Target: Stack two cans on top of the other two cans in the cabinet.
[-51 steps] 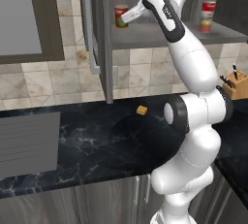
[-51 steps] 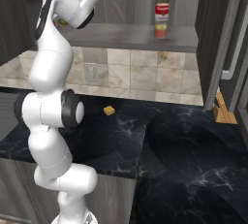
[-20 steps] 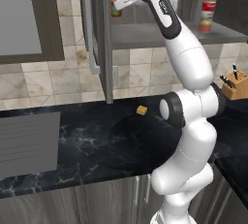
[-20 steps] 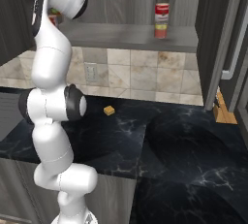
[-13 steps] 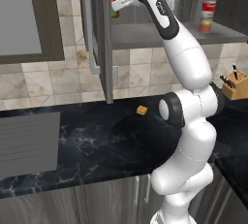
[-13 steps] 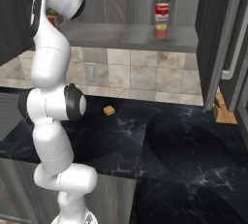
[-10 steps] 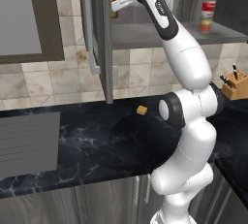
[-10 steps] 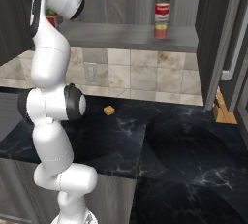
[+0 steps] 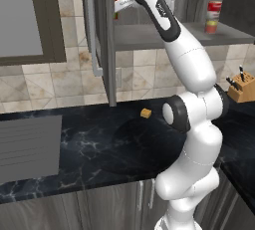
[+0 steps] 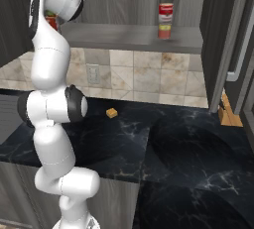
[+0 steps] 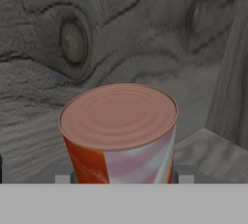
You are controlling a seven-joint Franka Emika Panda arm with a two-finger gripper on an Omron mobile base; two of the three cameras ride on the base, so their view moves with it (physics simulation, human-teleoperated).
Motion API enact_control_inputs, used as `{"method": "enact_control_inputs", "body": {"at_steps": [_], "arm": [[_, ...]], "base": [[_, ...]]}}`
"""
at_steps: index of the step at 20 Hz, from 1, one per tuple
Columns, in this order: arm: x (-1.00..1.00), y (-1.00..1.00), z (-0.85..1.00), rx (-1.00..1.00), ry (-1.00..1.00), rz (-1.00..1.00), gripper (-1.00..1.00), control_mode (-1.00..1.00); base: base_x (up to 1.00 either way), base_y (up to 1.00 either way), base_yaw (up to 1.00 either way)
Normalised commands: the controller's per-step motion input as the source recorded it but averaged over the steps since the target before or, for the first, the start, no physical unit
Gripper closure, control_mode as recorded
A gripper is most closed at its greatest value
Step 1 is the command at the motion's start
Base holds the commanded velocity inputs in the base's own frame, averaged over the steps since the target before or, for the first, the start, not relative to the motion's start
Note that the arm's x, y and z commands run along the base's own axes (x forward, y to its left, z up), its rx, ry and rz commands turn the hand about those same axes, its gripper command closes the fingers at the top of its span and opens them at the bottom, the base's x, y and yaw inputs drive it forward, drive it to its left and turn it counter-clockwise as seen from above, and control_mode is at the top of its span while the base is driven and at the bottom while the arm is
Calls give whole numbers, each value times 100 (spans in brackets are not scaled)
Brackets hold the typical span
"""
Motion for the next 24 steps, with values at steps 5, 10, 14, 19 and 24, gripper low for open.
{"method": "enact_control_inputs", "body": {"at_steps": [5,10,14,19,24], "arm": [[5,13,0,0,0,0,100,-100],[15,9,-1,0,0,0,100,-100],[14,4,0,0,0,0,100,-100],[6,3,0,0,0,0,100,-100],[0,2,0,0,1,0,100,-100]], "base": [[0,0,0],[0,0,0],[0,0,0],[0,0,0],[0,0,0]]}}
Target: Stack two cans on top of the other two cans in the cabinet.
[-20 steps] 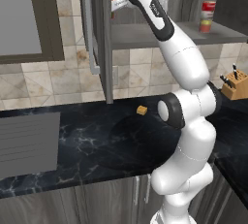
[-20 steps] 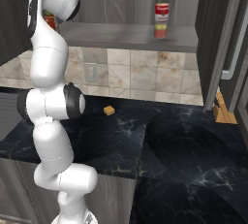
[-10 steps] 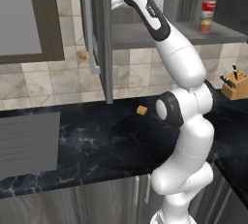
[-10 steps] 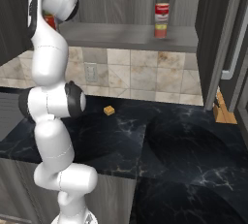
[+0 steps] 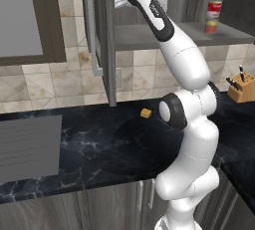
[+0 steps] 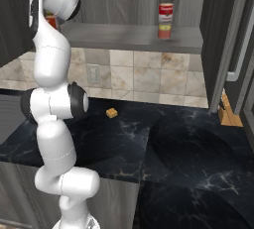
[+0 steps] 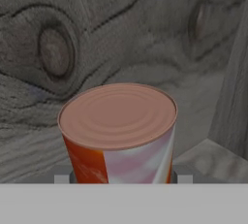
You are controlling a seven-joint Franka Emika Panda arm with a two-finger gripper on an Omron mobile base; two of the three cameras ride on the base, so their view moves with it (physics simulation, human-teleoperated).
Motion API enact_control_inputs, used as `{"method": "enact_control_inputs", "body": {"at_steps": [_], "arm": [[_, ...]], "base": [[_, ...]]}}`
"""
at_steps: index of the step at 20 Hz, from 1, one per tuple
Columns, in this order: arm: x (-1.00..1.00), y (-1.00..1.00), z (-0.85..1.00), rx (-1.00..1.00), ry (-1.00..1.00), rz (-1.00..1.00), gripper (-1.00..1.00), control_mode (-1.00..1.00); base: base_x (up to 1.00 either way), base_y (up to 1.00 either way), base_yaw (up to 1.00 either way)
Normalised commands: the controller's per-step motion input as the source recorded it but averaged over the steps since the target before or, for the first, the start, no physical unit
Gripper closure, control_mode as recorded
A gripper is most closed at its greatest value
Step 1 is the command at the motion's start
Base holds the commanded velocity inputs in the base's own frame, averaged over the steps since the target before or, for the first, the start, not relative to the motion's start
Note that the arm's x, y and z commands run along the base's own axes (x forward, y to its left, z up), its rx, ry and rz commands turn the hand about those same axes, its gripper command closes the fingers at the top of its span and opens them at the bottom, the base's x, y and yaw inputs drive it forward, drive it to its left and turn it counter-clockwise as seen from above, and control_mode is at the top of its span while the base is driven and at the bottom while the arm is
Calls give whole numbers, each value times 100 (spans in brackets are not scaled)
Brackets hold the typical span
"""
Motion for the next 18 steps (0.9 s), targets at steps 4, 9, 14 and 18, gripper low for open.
{"method": "enact_control_inputs", "body": {"at_steps": [4,9,14,18], "arm": [[0,3,-5,0,3,0,100,-100],[0,3,-7,0,3,0,100,-100],[1,0,-7,0,0,0,100,-100],[1,0,-4,0,0,0,100,-100]], "base": [[0,0,0],[0,0,0],[0,0,0],[0,0,0]]}}
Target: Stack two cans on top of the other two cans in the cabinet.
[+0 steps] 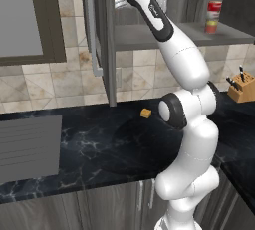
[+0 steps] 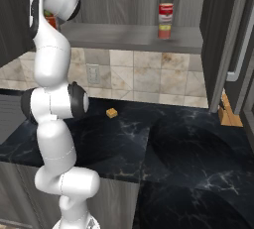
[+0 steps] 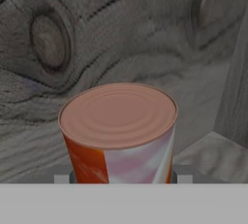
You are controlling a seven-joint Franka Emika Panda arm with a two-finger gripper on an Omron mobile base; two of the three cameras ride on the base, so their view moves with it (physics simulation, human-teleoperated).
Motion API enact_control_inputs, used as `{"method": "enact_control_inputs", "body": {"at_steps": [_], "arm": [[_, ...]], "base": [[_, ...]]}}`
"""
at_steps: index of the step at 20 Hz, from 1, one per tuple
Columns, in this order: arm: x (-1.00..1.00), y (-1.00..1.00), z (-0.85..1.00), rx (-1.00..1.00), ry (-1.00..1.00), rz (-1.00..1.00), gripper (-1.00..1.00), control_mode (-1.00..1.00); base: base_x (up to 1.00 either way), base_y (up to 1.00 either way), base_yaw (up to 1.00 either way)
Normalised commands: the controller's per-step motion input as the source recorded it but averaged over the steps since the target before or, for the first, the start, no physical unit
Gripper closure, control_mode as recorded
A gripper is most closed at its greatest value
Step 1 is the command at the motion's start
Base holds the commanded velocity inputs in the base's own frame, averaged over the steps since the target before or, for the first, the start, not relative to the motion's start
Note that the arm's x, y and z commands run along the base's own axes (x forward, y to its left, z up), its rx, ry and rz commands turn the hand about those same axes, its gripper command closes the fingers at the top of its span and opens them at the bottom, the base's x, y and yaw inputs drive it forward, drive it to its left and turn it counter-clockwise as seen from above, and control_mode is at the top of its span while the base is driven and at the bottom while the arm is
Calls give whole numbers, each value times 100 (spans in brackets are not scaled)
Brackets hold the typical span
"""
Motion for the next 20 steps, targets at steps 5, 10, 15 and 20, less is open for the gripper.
{"method": "enact_control_inputs", "body": {"at_steps": [5,10,15,20], "arm": [[2,0,-8,0,0,0,-100,-100],[1,0,-1,0,0,0,-100,-100],[0,0,0,0,0,0,-100,-100],[0,-2,0,0,0,0,-100,-100]], "base": [[0,0,0],[0,0,0],[0,0,0],[0,0,0]]}}
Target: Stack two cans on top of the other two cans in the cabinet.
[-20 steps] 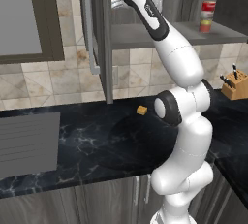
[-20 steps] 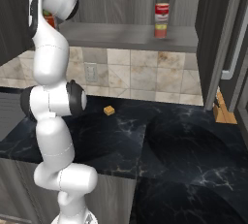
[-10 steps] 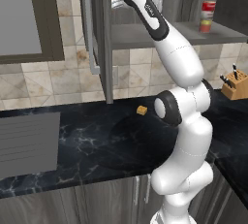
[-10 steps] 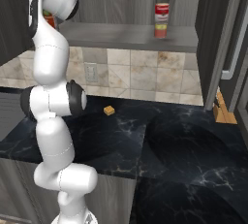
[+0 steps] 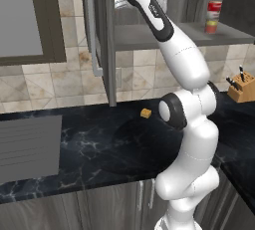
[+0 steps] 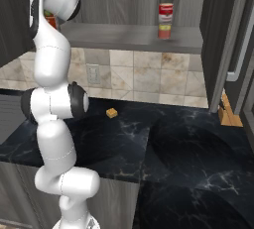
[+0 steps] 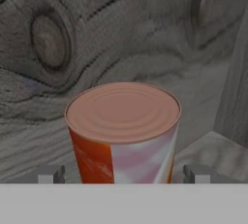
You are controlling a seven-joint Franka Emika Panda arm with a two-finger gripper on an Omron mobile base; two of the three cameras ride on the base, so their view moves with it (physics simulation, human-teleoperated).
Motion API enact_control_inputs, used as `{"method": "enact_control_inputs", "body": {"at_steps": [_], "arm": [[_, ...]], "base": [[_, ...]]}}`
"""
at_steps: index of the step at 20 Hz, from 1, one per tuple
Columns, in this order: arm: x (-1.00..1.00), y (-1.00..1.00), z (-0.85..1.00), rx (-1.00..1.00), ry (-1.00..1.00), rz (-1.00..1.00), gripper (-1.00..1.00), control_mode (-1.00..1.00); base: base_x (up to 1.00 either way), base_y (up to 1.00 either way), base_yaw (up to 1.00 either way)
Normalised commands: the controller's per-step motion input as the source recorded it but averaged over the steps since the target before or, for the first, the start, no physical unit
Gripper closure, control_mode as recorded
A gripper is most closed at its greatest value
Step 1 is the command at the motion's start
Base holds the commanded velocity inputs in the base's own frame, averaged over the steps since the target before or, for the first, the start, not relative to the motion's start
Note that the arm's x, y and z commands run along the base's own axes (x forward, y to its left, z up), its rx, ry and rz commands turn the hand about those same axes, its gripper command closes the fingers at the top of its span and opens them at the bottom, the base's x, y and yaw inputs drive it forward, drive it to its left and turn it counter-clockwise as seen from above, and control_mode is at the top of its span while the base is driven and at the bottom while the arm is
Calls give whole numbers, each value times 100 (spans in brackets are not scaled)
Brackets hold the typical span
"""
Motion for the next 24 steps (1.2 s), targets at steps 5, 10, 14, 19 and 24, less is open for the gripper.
{"method": "enact_control_inputs", "body": {"at_steps": [5,10,14,19,24], "arm": [[0,-9,-2,0,-1,0,-100,-100],[-7,-15,-10,0,-2,0,-100,-100],[-13,-25,-16,0,-4,0,-100,-100],[-18,-32,-14,0,0,0,-100,-100],[-25,-33,-25,0,0,0,-100,-100]], "base": [[0,0,0],[0,0,0],[0,0,0],[0,0,0],[0,0,0]]}}
